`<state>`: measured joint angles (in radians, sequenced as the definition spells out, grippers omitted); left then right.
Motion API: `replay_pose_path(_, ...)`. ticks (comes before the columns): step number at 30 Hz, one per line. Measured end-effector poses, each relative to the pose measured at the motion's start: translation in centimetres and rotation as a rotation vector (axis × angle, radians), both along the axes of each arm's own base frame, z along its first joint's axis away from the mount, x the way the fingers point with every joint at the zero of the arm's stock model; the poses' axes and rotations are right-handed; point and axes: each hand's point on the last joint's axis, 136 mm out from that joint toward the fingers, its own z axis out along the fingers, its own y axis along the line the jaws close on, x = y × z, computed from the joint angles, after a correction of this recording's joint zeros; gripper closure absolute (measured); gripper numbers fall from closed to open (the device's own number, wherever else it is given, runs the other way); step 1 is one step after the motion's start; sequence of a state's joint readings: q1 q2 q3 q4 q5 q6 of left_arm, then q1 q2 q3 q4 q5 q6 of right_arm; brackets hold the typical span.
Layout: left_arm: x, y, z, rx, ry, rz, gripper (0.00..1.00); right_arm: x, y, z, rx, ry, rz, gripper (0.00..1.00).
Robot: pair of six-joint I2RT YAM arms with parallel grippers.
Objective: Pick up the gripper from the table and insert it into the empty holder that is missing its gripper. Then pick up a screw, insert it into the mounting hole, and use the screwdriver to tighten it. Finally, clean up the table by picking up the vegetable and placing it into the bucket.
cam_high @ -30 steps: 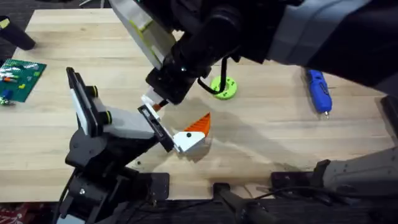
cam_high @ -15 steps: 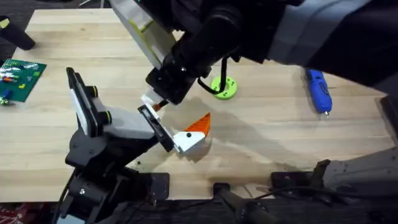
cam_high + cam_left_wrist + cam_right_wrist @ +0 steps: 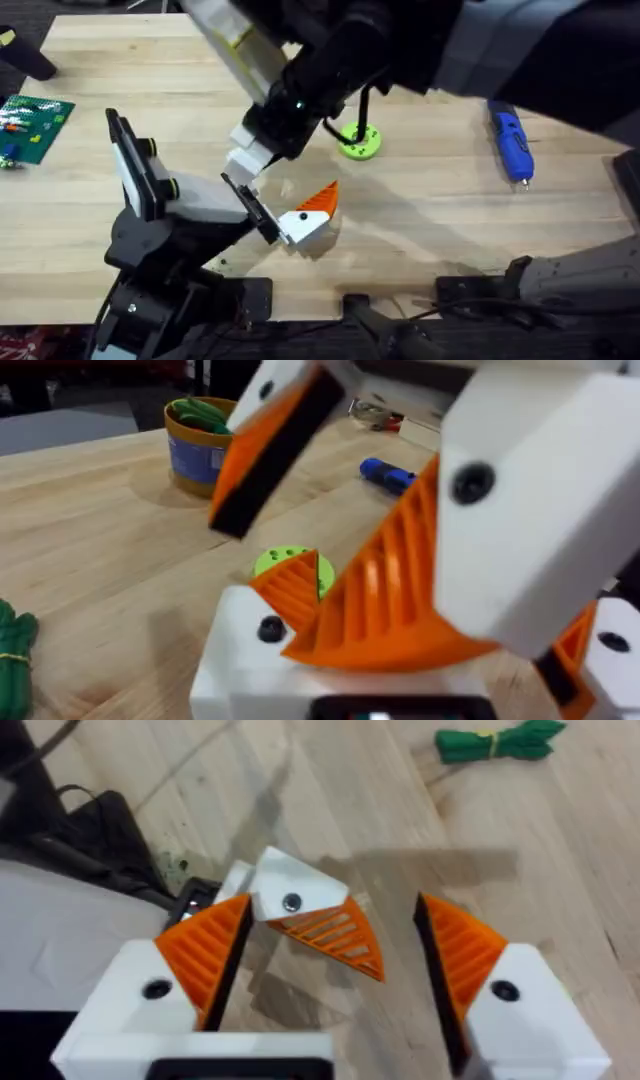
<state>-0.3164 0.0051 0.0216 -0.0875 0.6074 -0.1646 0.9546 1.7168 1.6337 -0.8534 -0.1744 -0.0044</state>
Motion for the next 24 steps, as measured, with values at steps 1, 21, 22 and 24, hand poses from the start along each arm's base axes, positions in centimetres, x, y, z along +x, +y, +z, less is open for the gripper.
replay_pose_path(1, 0.0, 0.0, 0.0, 0.000, 0.000, 0.001, 0.018, 0.4, -0.2, 0.0, -0.002, -0.005, -0.009, 0.035)
replay_pose_path(21, 0.0, 0.0, 0.0, 0.004, -0.006, -0.002, 0.018, 2.1, -5.4, 7.0, 0.129, -0.063, -0.113, 0.007)
replay_pose_path(22, 0.0, 0.0, 0.0, 0.004, -0.006, -0.002, 0.018, 2.1, -5.7, 6.8, 0.121, -0.057, -0.116, 0.007)
replay_pose_path(24, 0.0, 0.0, 0.0, 0.004, -0.006, -0.002, 0.018, 2.0, -5.9, 6.5, 0.108, -0.048, -0.118, 0.007)
